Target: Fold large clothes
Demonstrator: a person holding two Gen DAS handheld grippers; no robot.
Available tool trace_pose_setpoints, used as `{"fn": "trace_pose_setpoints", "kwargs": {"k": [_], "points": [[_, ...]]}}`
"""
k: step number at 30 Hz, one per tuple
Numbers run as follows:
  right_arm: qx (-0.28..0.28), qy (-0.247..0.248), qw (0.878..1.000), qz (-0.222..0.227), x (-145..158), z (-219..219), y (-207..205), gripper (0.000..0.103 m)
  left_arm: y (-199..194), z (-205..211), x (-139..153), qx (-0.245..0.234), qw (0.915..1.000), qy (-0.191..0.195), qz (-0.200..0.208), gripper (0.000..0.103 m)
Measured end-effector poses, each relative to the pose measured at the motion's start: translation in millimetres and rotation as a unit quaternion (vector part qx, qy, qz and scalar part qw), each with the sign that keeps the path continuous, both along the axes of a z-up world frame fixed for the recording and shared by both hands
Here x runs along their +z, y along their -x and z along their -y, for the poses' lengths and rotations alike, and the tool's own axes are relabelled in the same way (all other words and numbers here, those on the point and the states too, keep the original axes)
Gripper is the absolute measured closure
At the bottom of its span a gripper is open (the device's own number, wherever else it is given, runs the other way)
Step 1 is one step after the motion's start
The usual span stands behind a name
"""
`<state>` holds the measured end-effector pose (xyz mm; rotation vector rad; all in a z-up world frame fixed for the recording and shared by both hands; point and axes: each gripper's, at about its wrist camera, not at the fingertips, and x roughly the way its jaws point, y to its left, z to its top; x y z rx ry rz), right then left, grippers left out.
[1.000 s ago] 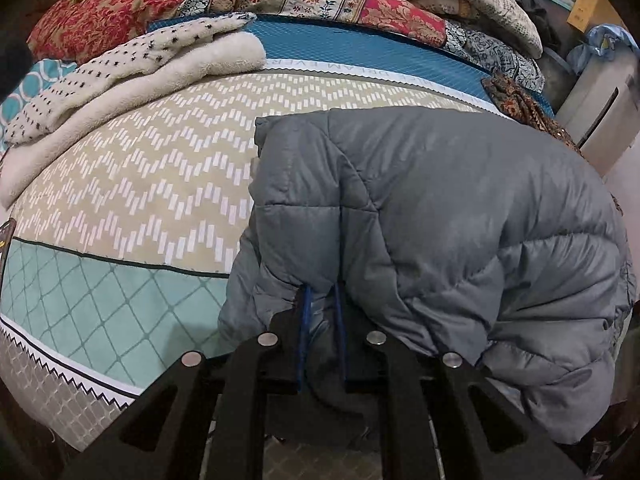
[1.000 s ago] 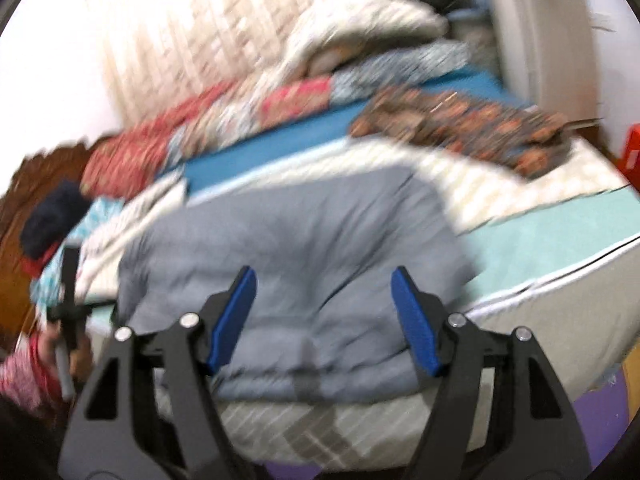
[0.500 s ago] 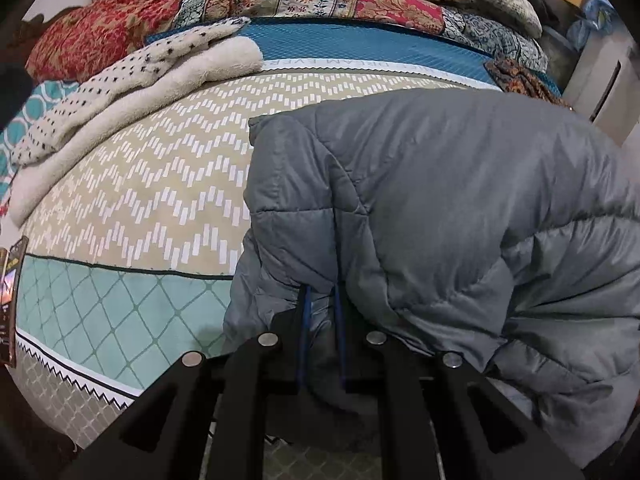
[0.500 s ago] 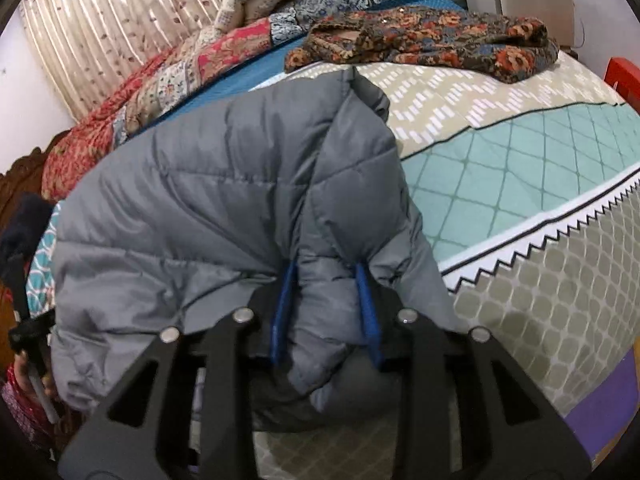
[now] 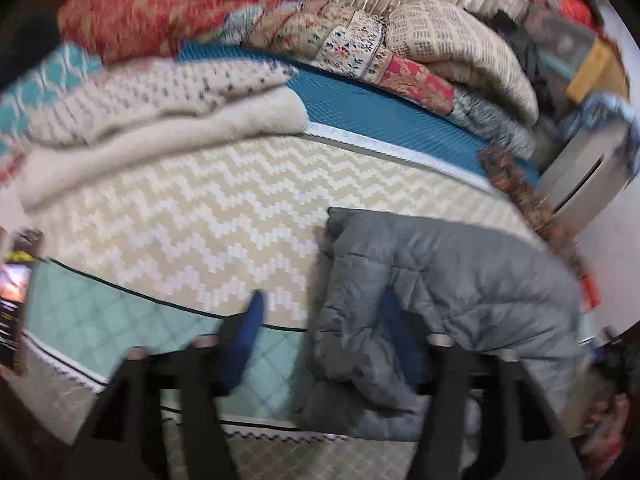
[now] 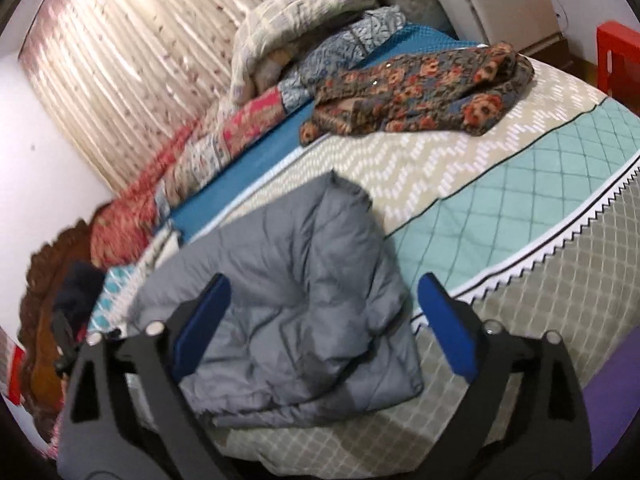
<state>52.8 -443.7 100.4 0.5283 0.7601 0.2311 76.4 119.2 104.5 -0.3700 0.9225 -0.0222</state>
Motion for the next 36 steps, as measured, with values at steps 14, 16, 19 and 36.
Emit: {"fn": "trace_pose_setpoints", "kwargs": {"k": [14,16,19,36], "points": [[0.097,-0.057,0.987,-0.114,-50.7,-54.2,-40.2,0.008,-36.7,25.1,-91.6,-0.053,0.9691,0.222,-0.094,0.103],[0.116,-0.041,0.985,-0.117,-51.6,-71.7,-40.0,0.008,-31.0,29.5,-93.9,-0.057,0.9651,0.238,-0.094,0.103],[0.149,-0.032,0.980,-0.125,-52.3,-100.5,-41.6,0.026,-22.2,39.0,-91.6,-0.068,0.9651,0.238,-0.086,0.103],[0.264,0.051,0.959,0.091,116.7,-259.2,-68.7,0.082,-14.9,-44.5,29.3,0.000,0.9734,0.216,0.077,0.090]]}}
